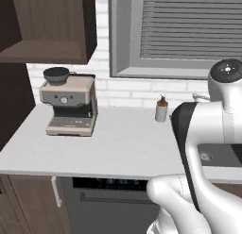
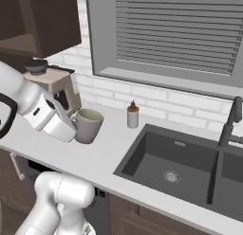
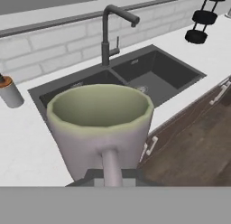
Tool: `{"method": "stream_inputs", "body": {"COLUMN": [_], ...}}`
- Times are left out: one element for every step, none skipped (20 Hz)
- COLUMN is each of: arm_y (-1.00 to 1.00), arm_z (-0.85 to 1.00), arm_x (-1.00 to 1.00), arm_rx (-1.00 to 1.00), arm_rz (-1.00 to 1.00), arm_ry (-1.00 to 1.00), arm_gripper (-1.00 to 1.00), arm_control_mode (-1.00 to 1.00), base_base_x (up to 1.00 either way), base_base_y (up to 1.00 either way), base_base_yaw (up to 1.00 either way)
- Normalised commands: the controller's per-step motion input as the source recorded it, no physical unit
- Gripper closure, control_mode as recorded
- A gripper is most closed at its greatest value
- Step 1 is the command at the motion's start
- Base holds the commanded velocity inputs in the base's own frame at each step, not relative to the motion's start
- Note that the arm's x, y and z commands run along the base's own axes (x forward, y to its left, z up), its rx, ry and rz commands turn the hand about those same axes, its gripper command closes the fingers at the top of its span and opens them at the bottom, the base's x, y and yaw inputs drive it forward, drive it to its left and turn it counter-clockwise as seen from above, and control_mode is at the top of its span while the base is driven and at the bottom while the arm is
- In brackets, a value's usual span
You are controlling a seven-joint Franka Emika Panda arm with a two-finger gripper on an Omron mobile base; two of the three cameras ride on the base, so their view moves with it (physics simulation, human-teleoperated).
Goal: Gather all objects into one cabinet and sort the glasses and bowls to opposite sides.
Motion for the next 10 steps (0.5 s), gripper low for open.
{"method": "stream_inputs", "body": {"arm_y": [0.00,0.00,0.00,0.00,0.00,0.00,0.00,0.00,0.00,0.00], "arm_z": [0.00,0.00,0.00,0.00,0.00,0.00,0.00,0.00,0.00,0.00], "arm_x": [0.00,0.00,0.00,0.00,0.00,0.00,0.00,0.00,0.00,0.00], "arm_rx": [0.00,0.00,0.00,0.00,0.00,0.00,0.00,0.00,0.00,0.00], "arm_rz": [0.00,0.00,0.00,0.00,0.00,0.00,0.00,0.00,0.00,0.00], "arm_ry": [0.00,0.00,0.00,0.00,0.00,0.00,0.00,0.00,0.00,0.00], "arm_gripper": [1.00,1.00,1.00,1.00,1.00,1.00,1.00,1.00,1.00,1.00], "arm_control_mode": [1.00,1.00,1.00,1.00,1.00,1.00,1.00,1.00,1.00,1.00], "base_base_x": [0.34,0.32,0.39,0.42,0.33,0.49,0.54,0.46,0.51,0.58], "base_base_y": [-1.00,-1.00,-1.00,-1.00,-1.00,-0.94,-0.80,-0.84,-0.67,-0.61], "base_base_yaw": [0.00,0.00,-0.04,-0.07,-0.07,-0.15,-0.21,-0.27,-0.35,-0.39]}}
